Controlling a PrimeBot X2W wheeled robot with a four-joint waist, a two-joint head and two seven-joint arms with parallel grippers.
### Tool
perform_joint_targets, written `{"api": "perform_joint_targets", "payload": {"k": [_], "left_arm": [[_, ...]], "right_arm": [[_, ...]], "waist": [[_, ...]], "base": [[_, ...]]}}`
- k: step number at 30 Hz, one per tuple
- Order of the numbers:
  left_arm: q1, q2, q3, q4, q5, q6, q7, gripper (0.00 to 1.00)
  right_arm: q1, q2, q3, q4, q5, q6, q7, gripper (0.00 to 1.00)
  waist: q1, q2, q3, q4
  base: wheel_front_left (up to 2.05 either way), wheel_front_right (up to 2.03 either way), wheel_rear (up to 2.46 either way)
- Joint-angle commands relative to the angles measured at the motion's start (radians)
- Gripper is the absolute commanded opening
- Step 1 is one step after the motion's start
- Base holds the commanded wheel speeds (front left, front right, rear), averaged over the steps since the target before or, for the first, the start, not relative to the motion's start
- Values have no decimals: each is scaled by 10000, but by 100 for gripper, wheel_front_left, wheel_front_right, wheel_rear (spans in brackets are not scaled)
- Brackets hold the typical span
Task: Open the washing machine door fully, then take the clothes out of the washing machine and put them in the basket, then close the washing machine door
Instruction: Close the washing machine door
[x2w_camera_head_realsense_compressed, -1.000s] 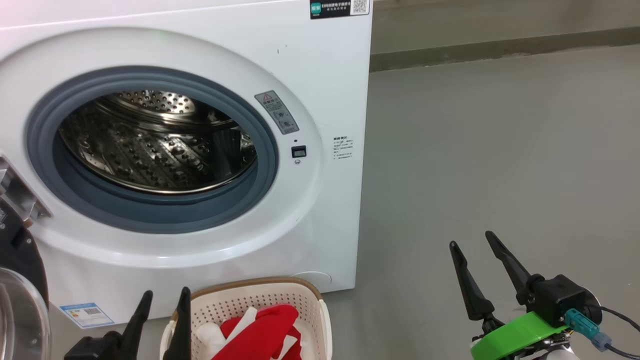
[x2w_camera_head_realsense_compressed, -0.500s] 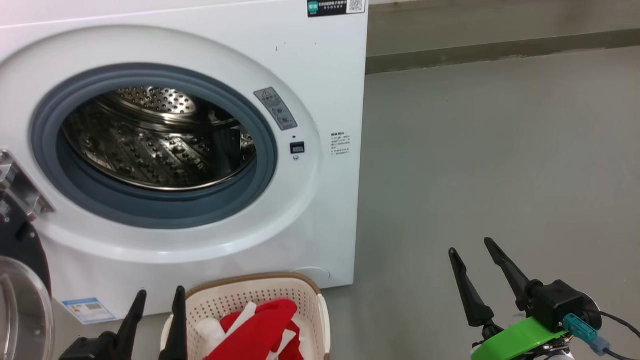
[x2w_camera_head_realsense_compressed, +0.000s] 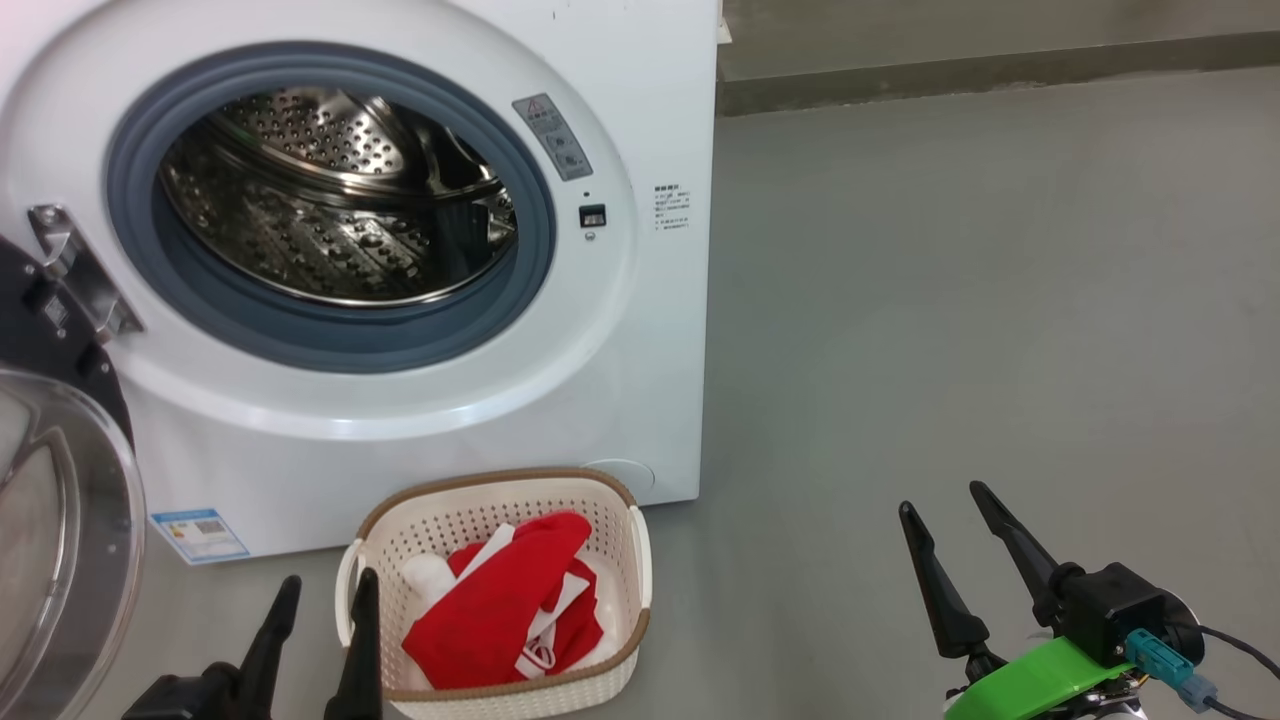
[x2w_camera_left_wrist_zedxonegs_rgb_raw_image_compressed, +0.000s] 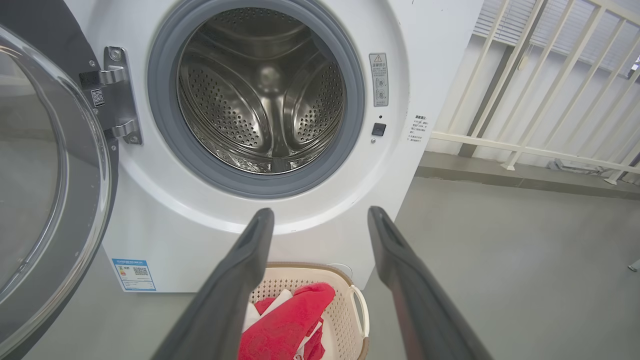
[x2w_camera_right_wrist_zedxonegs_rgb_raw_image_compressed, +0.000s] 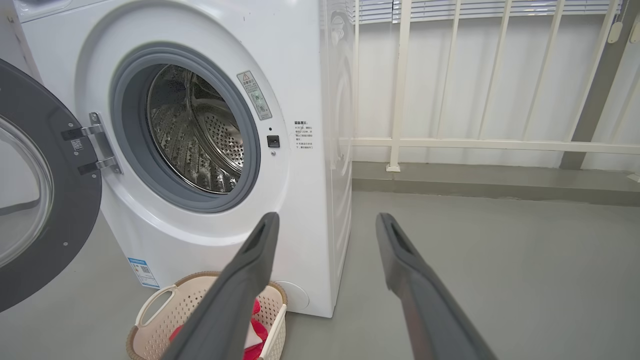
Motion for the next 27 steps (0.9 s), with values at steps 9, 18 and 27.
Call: {"api": "perform_joint_targets", "payload": {"k": [9, 18, 27], "left_arm": [[-144, 212, 334, -453, 65, 161, -77, 100], [-129, 224, 323, -572, 191, 414, -127, 100], [-127, 241, 222, -807, 364, 694, 11, 100]], "right_arm": [[-376, -61, 278, -225, -69, 63, -65, 100], [-368, -70, 292, -227, -17, 63, -65, 100], [-326, -52, 423, -333, 76, 63, -65, 100]], "waist": [[0, 0, 28, 52], [0, 0, -10, 127], [0, 0, -27, 705]], "base": [[-35, 35, 0], [0, 0, 0], [0, 0, 0]]}}
